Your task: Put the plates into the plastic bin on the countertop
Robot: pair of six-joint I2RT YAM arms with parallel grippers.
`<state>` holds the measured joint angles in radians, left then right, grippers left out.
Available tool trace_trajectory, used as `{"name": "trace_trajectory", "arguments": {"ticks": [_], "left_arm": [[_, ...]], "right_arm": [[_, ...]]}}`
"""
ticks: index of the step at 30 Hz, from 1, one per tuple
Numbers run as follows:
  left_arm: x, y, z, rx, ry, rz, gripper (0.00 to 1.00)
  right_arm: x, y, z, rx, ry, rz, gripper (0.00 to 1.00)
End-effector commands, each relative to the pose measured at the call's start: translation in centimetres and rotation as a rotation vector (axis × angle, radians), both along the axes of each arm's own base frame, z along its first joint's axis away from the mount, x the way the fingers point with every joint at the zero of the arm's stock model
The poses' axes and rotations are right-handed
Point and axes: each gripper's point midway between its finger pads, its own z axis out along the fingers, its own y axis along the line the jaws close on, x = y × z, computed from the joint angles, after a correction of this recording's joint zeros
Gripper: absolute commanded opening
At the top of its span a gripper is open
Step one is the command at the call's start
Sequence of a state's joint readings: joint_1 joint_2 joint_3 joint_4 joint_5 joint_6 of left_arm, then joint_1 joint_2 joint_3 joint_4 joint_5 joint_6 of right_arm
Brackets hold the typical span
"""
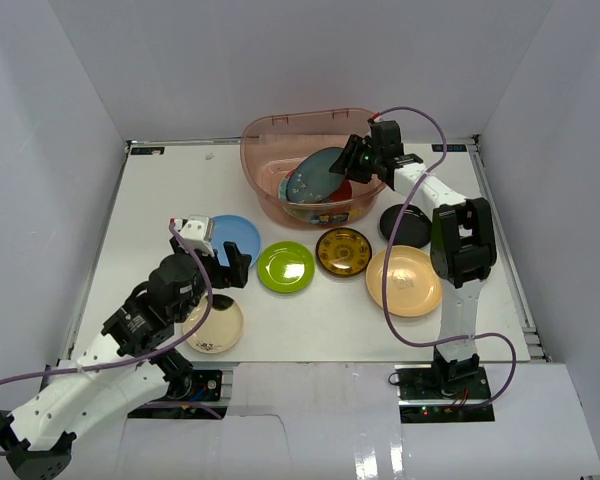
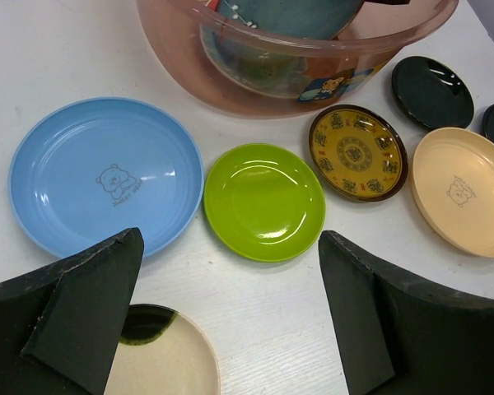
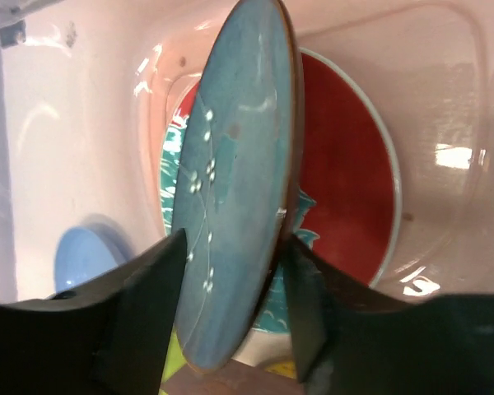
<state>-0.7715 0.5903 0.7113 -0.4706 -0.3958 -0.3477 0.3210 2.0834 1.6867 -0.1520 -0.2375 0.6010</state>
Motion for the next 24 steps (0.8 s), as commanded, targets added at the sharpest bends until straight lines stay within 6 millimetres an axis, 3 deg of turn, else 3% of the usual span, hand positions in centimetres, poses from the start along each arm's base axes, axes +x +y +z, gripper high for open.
{"name": "trace_trajectory", "arguments": {"ticks": [1,4,6,7,10,11,14,15,16,19,20,24], "left_arm": [[0.3,0.1,-0.2,0.007,0.003,0.001,0.98],[0.7,0.2,-0.6,0.017,0.015,0.013,0.98],[1.0,0.5,-0.8,0.021,0.022,0.031,0.98],[1.1,0.7,-1.0,0.026,0.028,0.039,0.98],[1.6,1.4,-1.2,0.032,0.034,0.074,0.98],[1.7,1.6,-1.4,0.038,0.042,0.085,0.98],[2.2,2.3,-1.7,0.040,0.054,0.126,0.98],[2.4,2.6,-1.8,0.042,0.056,0.139,0.98],[2.5,2.7,-1.9,0.044,0.061,0.146,0.98],[2.9,3.1,-2.4,0.059,0.079,0.173,0.98],[3.0,3.2,-2.5,0.062,0.083,0.179,0.98],[3.2,3.4,-3.0,0.067,0.103,0.202,0.98]], "right_arm": [[0.7,0.3,3.7,0.034,-0.108,0.012,0.57],[0.4,-0.3,3.0,-0.057,-0.102,-0.015,0.68],[0.1,-0.8,2.0,-0.148,-0.086,-0.020,0.83],[0.4,-0.8,2.9,-0.172,-0.104,-0.024,0.87],[0.2,-1.7,2.1,-0.303,-0.103,-0.026,0.99],[0.5,-2.2,2.5,-0.345,-0.120,-0.051,0.92],[0.5,-2.2,2.9,-0.417,-0.144,0.003,0.90],[0.1,-2.4,1.8,-0.457,-0.116,0.044,0.90],[0.6,-1.9,2.3,-0.443,-0.130,0.051,0.90],[0.4,-1.5,1.4,-0.503,-0.092,0.141,0.90],[-0.1,-1.7,-0.4,-0.531,-0.044,0.185,0.90],[-0.3,-1.5,-1.1,-0.543,-0.039,0.222,0.90]]}}
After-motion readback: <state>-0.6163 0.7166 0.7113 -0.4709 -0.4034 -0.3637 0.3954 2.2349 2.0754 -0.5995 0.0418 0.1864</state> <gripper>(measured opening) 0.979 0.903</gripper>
